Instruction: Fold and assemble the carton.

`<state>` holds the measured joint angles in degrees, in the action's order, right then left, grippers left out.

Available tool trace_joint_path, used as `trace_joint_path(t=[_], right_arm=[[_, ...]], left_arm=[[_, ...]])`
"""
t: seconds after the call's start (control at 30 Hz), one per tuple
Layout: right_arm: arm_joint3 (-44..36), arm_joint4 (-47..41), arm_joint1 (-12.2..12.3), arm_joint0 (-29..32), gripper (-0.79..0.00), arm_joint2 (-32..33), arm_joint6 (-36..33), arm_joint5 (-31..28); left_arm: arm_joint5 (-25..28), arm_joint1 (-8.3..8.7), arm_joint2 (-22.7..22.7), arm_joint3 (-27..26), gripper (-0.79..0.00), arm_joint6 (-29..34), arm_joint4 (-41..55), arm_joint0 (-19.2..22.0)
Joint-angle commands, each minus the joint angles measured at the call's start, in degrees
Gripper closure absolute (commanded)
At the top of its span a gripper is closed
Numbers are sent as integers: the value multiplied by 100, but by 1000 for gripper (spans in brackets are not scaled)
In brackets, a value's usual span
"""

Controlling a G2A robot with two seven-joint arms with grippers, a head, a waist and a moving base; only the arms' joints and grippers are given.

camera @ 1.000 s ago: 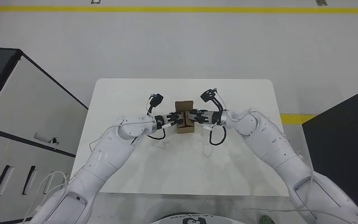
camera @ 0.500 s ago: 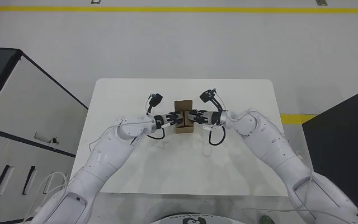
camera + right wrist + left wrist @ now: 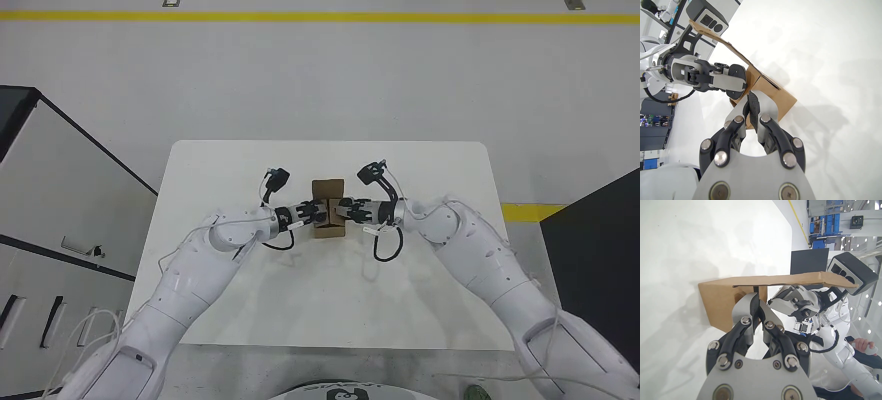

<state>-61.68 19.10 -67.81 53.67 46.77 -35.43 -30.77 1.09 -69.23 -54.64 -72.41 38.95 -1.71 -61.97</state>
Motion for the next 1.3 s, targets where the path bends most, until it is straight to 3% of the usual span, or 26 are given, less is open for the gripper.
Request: trace_joint_path(t=[0.0,0.33,0.5,0.53,0.57,0.6,0.63,0.67,0.93,1.13,1.27], right_arm=[[-33,15,8,23,0,31,33,-45],[-30,31,-1,87,0,86,51,-35],[-119,-312,82,234,0,360,26,-529],[-156,-516,107,290,0,447,-10,-740],[-161,-713,139,345,-86,533,-100,-953],[-180,-982,172,407,-265,602,-284,-1224],[-232,-1363,204,463,-785,660,-515,-1556],[-218,-1775,244,512,-785,747,-734,-1806],[-283,-1954,242,595,-785,787,-568,-1843],[-345,-2730,316,737,-785,1063,-528,-2075],[-435,-3086,324,773,-785,1070,-645,-2075]], left_arm=[[45,4,-24,-24,0,13,15,-23],[57,-8,-54,12,0,11,27,-43],[518,31,-301,-82,0,145,402,-183],[643,46,-368,-113,-46,223,508,-231],[753,65,-434,-144,-126,318,580,-272],[921,88,-502,-202,-222,438,622,-319],[1018,104,-563,-244,-785,476,665,-353],[1018,104,-563,-244,-785,476,665,-353],[1059,105,-594,-269,-785,279,626,-401],[1777,184,-773,-510,-785,769,869,-735],[1848,192,-829,-556,-785,677,905,-789]])
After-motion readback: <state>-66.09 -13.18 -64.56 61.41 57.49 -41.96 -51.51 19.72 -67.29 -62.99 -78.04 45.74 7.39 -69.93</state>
